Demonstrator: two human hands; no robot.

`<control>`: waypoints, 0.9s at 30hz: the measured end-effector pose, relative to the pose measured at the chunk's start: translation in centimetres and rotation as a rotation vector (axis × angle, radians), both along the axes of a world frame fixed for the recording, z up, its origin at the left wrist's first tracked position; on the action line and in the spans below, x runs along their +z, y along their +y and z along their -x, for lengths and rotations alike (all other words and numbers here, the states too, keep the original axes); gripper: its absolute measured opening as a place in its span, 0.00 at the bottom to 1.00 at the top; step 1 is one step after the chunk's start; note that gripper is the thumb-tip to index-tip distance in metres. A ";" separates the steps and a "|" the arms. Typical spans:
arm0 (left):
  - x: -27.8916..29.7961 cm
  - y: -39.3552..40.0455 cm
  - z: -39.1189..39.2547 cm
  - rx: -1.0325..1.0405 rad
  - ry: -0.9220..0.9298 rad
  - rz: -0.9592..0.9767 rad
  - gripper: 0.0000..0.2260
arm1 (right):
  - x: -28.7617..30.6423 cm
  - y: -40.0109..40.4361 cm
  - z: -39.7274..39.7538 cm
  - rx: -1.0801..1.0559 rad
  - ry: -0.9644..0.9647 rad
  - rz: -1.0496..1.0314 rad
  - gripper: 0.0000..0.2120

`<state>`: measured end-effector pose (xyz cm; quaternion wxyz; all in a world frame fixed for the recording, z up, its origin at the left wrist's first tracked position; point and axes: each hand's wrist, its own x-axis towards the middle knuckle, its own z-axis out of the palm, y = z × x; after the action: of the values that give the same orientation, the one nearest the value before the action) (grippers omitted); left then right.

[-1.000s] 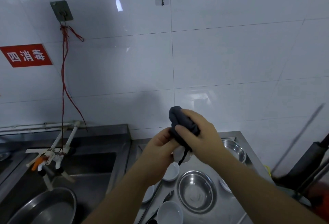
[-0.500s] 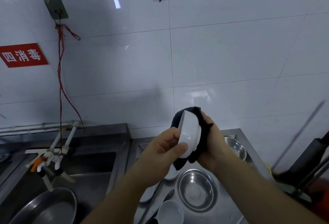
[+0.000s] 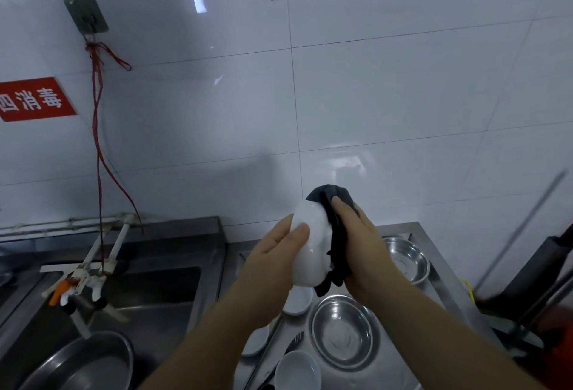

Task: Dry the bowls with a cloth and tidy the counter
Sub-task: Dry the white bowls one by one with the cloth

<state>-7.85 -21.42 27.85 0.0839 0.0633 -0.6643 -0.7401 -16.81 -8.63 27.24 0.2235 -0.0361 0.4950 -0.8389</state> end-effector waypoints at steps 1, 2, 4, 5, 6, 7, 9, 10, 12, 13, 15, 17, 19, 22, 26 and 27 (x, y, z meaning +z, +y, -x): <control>0.1 0.0 0.0 -0.004 0.023 -0.005 0.16 | 0.3 0.1 0.1 0.011 -0.015 0.025 0.13; 0.2 0.1 -0.1 -0.013 0.049 0.000 0.16 | 0.5 0.3 0.2 0.028 -0.050 0.046 0.16; 0.4 0.4 0.0 -0.020 0.095 0.015 0.14 | 0.7 0.3 0.2 0.079 -0.163 0.090 0.21; 0.6 0.6 0.1 -0.011 0.114 0.022 0.13 | 0.7 0.3 0.0 0.115 -0.227 0.125 0.22; 0.9 0.8 0.2 -0.002 0.127 0.037 0.12 | 0.7 0.2 -0.2 0.139 -0.285 0.164 0.22; 1.0 1.0 0.4 -0.003 0.131 0.055 0.12 | 0.5 0.1 -0.3 0.144 -0.329 0.197 0.21; 0.9 1.3 0.9 -0.013 0.109 0.067 0.13 | 0.1 0.1 -0.1 0.124 -0.358 0.229 0.19; 0.7 1.3 0.9 -0.017 0.090 0.062 0.13 | 0.1 0.3 0.0 0.112 -0.358 0.217 0.19; 0.6 0.7 1.0 -0.023 0.054 0.026 0.14 | 0.1 0.7 0.4 0.087 -0.340 0.142 0.22; 0.7 0.3 1.0 -0.035 0.040 -0.018 0.15 | 0.1 1.0 0.7 0.065 -0.329 0.100 0.23; 0.9 -0.7 1.3 -0.069 -0.010 -0.164 0.14 | 0.1 1.4 1.2 0.016 -0.307 0.037 0.25; 1.2 -1.2 1.5 -0.086 -0.056 -0.247 0.13 | 0.3 1.5 1.5 0.003 -0.275 0.010 0.24; 1.1 -1.2 1.5 -0.088 -0.053 -0.187 0.12 | 0.4 1.2 1.3 0.002 -0.270 0.010 0.24; 0.5 -0.6 1.1 -0.116 0.007 -0.001 0.11 | 0.2 0.9 0.6 0.004 -0.339 0.021 0.23; -1.0 0.2 0.4 -0.145 0.047 0.245 0.09 | -0.7 0.6 -0.4 0.021 -0.420 0.069 0.20; -1.2 0.4 0.3 -0.166 0.044 0.288 0.08 | -0.8 0.6 -0.5 0.015 -0.409 0.057 0.21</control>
<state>-8.12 -20.99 26.60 0.0450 -0.0206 -0.7644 -0.6428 -16.33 -8.02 26.40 0.3244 0.1248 0.4152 -0.8407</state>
